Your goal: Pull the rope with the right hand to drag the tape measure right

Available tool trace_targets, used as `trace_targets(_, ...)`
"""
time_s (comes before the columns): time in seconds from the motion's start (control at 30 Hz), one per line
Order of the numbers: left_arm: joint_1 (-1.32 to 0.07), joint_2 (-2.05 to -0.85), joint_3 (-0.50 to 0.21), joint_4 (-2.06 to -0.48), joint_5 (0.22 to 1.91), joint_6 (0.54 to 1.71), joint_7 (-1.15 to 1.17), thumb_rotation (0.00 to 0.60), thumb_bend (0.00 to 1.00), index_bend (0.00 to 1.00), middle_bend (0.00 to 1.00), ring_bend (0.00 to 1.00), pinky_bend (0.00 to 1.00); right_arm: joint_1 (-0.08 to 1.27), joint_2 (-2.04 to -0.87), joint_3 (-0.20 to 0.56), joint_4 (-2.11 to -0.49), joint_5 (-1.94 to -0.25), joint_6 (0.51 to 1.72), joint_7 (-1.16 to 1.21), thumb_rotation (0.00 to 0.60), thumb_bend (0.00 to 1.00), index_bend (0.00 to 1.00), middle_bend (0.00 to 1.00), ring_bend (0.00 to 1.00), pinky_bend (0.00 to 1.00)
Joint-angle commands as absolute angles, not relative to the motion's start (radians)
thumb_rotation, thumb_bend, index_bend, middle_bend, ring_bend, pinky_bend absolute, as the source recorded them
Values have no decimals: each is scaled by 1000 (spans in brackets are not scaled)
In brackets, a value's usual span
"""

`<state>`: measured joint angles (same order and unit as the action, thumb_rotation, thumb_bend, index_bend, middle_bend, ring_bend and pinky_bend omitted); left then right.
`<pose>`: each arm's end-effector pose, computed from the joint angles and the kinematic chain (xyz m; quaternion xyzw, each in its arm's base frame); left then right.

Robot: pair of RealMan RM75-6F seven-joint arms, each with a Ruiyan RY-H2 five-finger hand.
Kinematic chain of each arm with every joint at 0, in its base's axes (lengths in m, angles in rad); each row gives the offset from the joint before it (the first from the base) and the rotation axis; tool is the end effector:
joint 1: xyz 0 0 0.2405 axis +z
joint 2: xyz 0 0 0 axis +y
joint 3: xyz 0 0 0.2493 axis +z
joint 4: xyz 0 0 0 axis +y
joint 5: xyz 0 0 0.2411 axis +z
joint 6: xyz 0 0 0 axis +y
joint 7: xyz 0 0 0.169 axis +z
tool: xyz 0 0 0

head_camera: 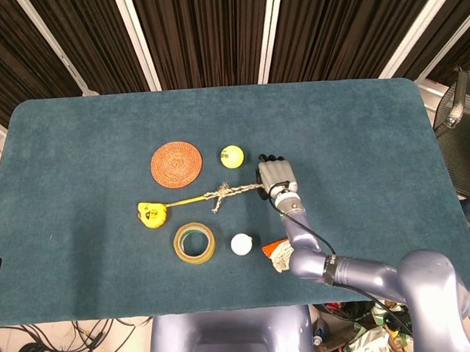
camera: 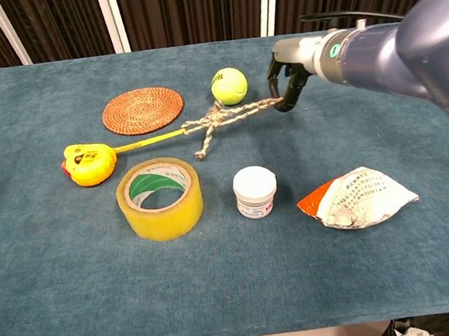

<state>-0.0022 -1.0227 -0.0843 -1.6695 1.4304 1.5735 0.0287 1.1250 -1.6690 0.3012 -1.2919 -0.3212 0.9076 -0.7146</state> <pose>-0.3304 0.1878 0.1767 -0.5459 -0.3671 -0.3690 0.6566 -0.0727 -0.4496 -0.0750 0.6950 -0.4552 0.2788 0.4817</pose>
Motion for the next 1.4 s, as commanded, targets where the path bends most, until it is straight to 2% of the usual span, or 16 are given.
trace_targets(0.03,-2,-1024,-84,-1669,1429,1573,31,600,306,85,0,0,0,1111,-1651,297,-1295,-325,902,-702,600,502,728,114,130,167)
trace_targets(0.27,-1,-1026,-84,-1671,1430,1576,38,600,306,85,0,0,0,1060,-1575,279,-1326,-347,897,-665,600,501,730,114,130,167)
trace_targets(0.67,1,-1029,-84,-1673,1430,1582,49,600,305,85,0,0,0,887,-1320,219,-1410,-429,898,-538,600,501,731,114,129,167)
trace_targets(1.07,2,-1033,-84,-1673,1428,1583,63,600,306,85,0,0,0,787,-1210,200,-1319,-435,862,-439,600,502,731,114,130,167)
trace_targets(1.4,1,-1035,-84,-1672,1425,1582,72,600,306,85,0,0,0,760,-1177,188,-1233,-416,843,-452,600,501,730,114,129,168)
